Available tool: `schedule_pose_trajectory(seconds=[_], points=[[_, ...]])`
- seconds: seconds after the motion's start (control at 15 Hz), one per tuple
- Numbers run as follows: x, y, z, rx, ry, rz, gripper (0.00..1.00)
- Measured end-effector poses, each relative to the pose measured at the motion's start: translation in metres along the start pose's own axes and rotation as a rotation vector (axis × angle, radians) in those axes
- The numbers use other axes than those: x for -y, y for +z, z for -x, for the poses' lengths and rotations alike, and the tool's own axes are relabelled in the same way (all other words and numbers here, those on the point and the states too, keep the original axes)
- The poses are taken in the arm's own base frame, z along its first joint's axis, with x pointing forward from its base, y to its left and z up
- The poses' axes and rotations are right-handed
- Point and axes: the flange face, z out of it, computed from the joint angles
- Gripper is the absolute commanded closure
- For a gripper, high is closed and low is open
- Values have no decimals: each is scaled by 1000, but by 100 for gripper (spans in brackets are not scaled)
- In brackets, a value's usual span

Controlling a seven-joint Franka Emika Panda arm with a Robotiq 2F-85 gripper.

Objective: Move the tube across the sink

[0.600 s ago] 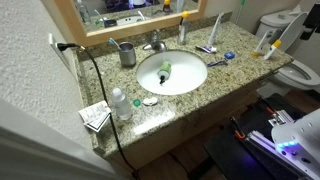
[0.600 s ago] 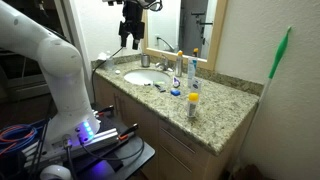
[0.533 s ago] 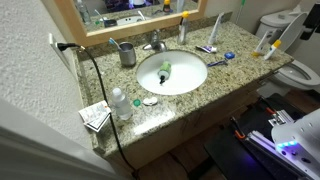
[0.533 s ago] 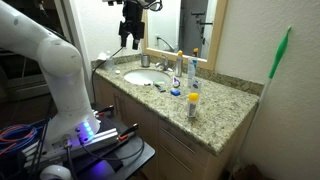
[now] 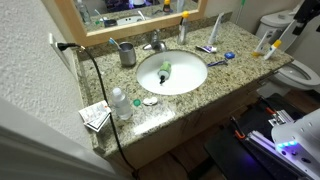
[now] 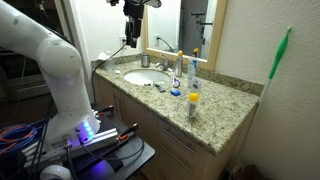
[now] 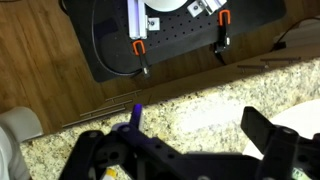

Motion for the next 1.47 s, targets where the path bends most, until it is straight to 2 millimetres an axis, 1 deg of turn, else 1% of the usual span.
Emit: schedule_pose_trajectory(seconds=[0.13, 0.27, 0.33, 0.47, 0.53, 0.6, 0.67, 0.73, 0.8, 0.93, 1.0, 1.07, 1.13, 1.27, 1.4, 1.47], points=[[-15, -3, -18, -6, 108, -19, 0], [-30, -3, -32, 11, 164, -31, 0], [-32, -3, -36, 16, 173, -32, 0], [-31, -3, -38, 18, 190, -26, 0], [-30, -1, -42, 12, 242, -26, 0], [-29, 3, -50, 4, 298, -33, 0], [-33, 9, -64, -2, 351, -44, 0], [-44, 17, -80, -2, 402, -59, 0], [-60, 23, -96, 2, 452, -79, 0], [-101, 31, -123, 25, 558, -128, 0], [-120, 32, -133, 41, 608, -160, 0], [-133, 31, -140, 50, 643, -180, 0], [-140, 30, -145, 56, 659, -187, 0], [-139, 28, -149, 54, 673, -185, 0], [-138, 33, -158, 33, 782, -194, 0], [-139, 39, -167, 32, 839, -212, 0]])
